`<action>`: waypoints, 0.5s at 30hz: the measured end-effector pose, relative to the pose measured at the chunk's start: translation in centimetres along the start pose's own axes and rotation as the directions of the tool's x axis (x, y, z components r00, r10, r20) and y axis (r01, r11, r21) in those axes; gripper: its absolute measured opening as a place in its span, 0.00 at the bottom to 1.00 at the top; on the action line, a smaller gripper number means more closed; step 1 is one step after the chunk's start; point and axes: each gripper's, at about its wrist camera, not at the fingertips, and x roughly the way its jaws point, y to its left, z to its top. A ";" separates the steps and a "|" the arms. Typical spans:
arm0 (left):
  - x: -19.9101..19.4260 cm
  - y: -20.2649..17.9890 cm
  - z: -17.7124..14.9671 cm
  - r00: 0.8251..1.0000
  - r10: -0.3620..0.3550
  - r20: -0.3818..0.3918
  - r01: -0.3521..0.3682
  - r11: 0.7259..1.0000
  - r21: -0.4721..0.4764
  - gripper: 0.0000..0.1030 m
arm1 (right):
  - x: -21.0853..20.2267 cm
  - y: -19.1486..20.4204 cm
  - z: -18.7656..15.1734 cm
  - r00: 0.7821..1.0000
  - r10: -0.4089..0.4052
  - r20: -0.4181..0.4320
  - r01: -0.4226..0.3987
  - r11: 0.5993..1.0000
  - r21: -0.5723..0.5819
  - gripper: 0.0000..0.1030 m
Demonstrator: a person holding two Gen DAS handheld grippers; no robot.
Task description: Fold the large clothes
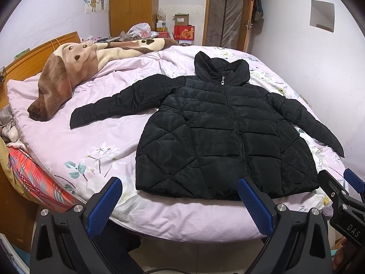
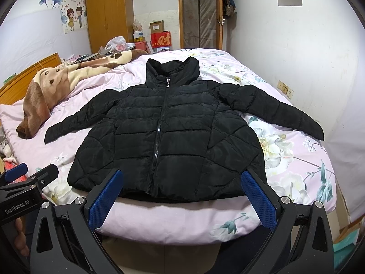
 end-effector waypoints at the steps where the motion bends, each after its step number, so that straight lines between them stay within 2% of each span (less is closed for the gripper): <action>1: 0.0 -0.1 0.0 1.000 0.001 0.001 -0.001 1.000 0.000 1.00 | 0.1 0.0 0.0 1.000 0.000 0.000 0.000 1.000 -0.001 0.99; 9: 0.2 0.0 0.0 1.000 0.001 -0.003 -0.001 1.000 0.003 1.00 | 0.0 0.1 0.0 1.000 0.000 -0.001 0.000 1.000 -0.006 0.99; 15: 1.7 1.1 0.5 1.000 -0.005 -0.023 0.005 1.000 -0.002 1.00 | 1.1 0.3 0.2 1.000 -0.006 -0.007 0.006 1.000 -0.024 0.99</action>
